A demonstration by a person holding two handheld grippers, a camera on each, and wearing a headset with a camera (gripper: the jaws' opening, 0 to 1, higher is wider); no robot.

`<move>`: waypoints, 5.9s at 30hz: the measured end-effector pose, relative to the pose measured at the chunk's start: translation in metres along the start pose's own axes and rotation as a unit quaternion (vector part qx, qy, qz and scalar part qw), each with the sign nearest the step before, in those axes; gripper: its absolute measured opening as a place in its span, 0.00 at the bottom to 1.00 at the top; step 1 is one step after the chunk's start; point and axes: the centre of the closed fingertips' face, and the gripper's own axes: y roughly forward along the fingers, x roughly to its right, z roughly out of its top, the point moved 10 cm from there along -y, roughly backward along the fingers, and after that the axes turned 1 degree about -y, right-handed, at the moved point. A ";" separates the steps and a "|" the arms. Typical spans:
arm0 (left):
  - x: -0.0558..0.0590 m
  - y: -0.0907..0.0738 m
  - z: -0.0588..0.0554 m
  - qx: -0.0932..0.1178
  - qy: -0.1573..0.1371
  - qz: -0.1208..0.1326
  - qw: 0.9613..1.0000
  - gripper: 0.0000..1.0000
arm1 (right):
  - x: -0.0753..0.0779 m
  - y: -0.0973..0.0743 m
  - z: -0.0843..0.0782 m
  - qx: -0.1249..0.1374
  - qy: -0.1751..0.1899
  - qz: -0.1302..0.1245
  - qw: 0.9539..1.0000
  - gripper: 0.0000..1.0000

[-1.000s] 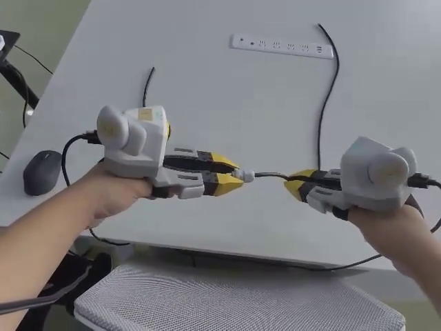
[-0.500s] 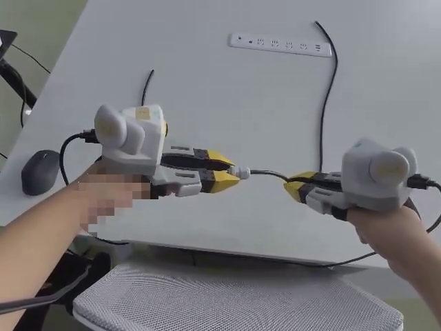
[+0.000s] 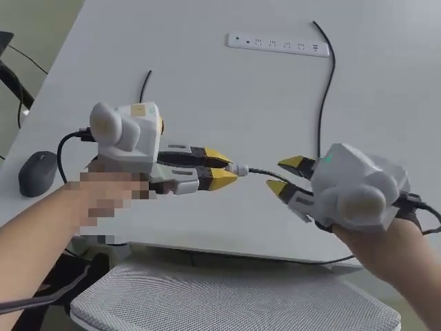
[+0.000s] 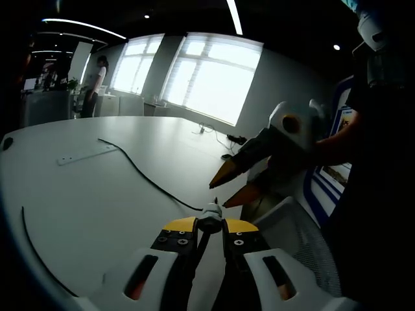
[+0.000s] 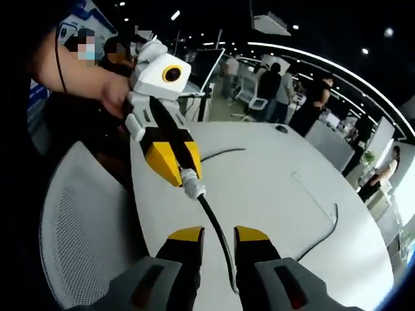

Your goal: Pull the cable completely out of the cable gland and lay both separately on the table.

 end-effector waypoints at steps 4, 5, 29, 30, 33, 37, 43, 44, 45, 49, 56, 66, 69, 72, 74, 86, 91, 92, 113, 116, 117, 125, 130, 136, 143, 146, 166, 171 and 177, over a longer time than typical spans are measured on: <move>0.001 0.000 0.000 -0.002 -0.001 0.000 1.000 0.15 | -0.008 0.006 0.007 -0.004 -0.042 0.003 0.999 0.11; 0.001 0.000 0.001 -0.001 0.000 0.000 1.000 0.15 | -0.008 0.007 0.009 0.000 -0.047 0.002 0.999 0.10; 0.000 0.003 0.001 -0.006 -0.007 0.000 1.000 0.15 | 0.000 0.013 0.002 -0.023 -0.079 0.008 0.997 0.00; 0.000 0.003 0.001 -0.008 -0.007 0.000 1.000 0.15 | 0.000 0.013 0.000 -0.026 -0.072 0.011 0.997 0.00; 0.000 0.003 0.000 -0.009 -0.006 0.002 1.000 0.15 | 0.003 0.013 -0.005 -0.025 -0.057 0.005 0.998 0.00; 0.000 0.004 0.001 -0.008 -0.004 0.002 1.000 0.15 | 0.007 0.012 -0.012 -0.033 -0.014 -0.003 0.999 0.00; -0.001 0.005 0.003 -0.002 -0.004 0.005 1.000 0.15 | 0.019 0.011 -0.027 -0.043 0.047 -0.026 0.998 0.00; -0.001 0.005 0.002 -0.002 -0.004 0.004 1.000 0.15 | 0.019 0.011 -0.030 -0.043 0.074 -0.028 0.996 0.00; -0.001 0.005 0.002 -0.002 -0.004 0.005 1.000 0.15 | 0.020 0.011 -0.033 -0.044 0.090 -0.031 0.994 0.00; -0.002 0.005 0.002 0.000 -0.003 0.006 1.000 0.15 | 0.026 0.015 -0.049 -0.035 0.192 -0.040 0.980 0.00; -0.003 0.005 0.002 0.000 -0.001 0.006 1.000 0.15 | 0.032 0.020 -0.079 -0.039 0.290 -0.062 0.954 0.00; -0.006 0.005 0.001 -0.001 -0.002 0.009 1.000 0.15 | 0.031 0.021 -0.081 -0.036 0.299 -0.070 0.951 0.00; -0.006 0.004 0.001 -0.001 0.000 0.011 1.000 0.15 | 0.030 0.020 -0.081 -0.032 0.301 -0.075 0.950 0.01; -0.007 0.004 0.002 0.000 0.001 0.014 1.000 0.15 | 0.030 0.018 -0.080 -0.028 0.300 -0.077 0.950 0.01; -0.007 0.003 0.002 0.002 -0.001 0.016 1.000 0.15 | 0.030 0.016 -0.078 -0.028 0.288 -0.079 0.954 0.02; -0.008 0.001 0.004 0.005 -0.013 0.017 1.000 0.15 | 0.024 0.000 -0.039 -0.009 0.168 -0.060 0.984 0.09; -0.007 0.002 0.004 0.005 -0.013 0.016 1.000 0.15 | 0.014 0.007 -0.012 -0.020 0.060 -0.043 0.997 0.10; -0.006 0.002 0.004 0.004 -0.012 0.017 1.000 0.15 | 0.011 0.009 -0.006 -0.019 0.040 -0.041 0.998 0.09; -0.006 0.003 0.006 0.008 -0.010 0.018 1.000 0.15 | 0.000 0.020 0.007 -0.021 -0.023 -0.043 0.999 0.00; -0.007 0.005 0.008 0.014 -0.011 0.020 1.000 0.15 | 0.003 0.020 0.005 -0.015 0.006 -0.050 0.999 0.00; -0.007 0.006 0.008 0.016 -0.011 0.020 1.000 0.15 | 0.005 0.019 0.004 -0.008 0.029 -0.053 0.998 0.00; -0.008 0.005 0.009 0.018 -0.013 0.026 0.999 0.15 | 0.014 0.020 -0.019 -0.018 0.141 -0.057 0.988 0.00; -0.006 0.005 0.010 0.022 -0.012 0.027 0.999 0.15 | 0.018 0.019 -0.034 -0.021 0.191 -0.065 0.979 0.00; -0.005 0.006 0.011 0.029 -0.013 0.027 0.999 0.15 | 0.026 0.020 -0.062 -0.029 0.264 -0.081 0.961 0.00; -0.004 0.006 0.008 0.026 -0.014 0.027 0.999 0.15 | 0.026 0.021 -0.087 -0.046 0.301 -0.092 0.948 0.00; -0.003 0.007 0.007 0.025 -0.014 0.027 0.999 0.15 | 0.025 0.021 -0.094 -0.053 0.322 -0.097 0.940 0.00; -0.007 0.003 0.007 0.024 -0.018 0.034 0.999 0.15 | 0.022 0.011 -0.084 -0.033 0.281 -0.096 0.954 0.03; -0.008 0.001 0.005 0.022 -0.021 0.034 0.999 0.15 | 0.021 0.004 -0.055 0.004 0.199 -0.091 0.976 0.14; -0.008 0.002 0.005 0.018 -0.020 0.033 0.999 0.15 | 0.014 0.007 -0.016 0.013 0.079 -0.059 0.995 0.15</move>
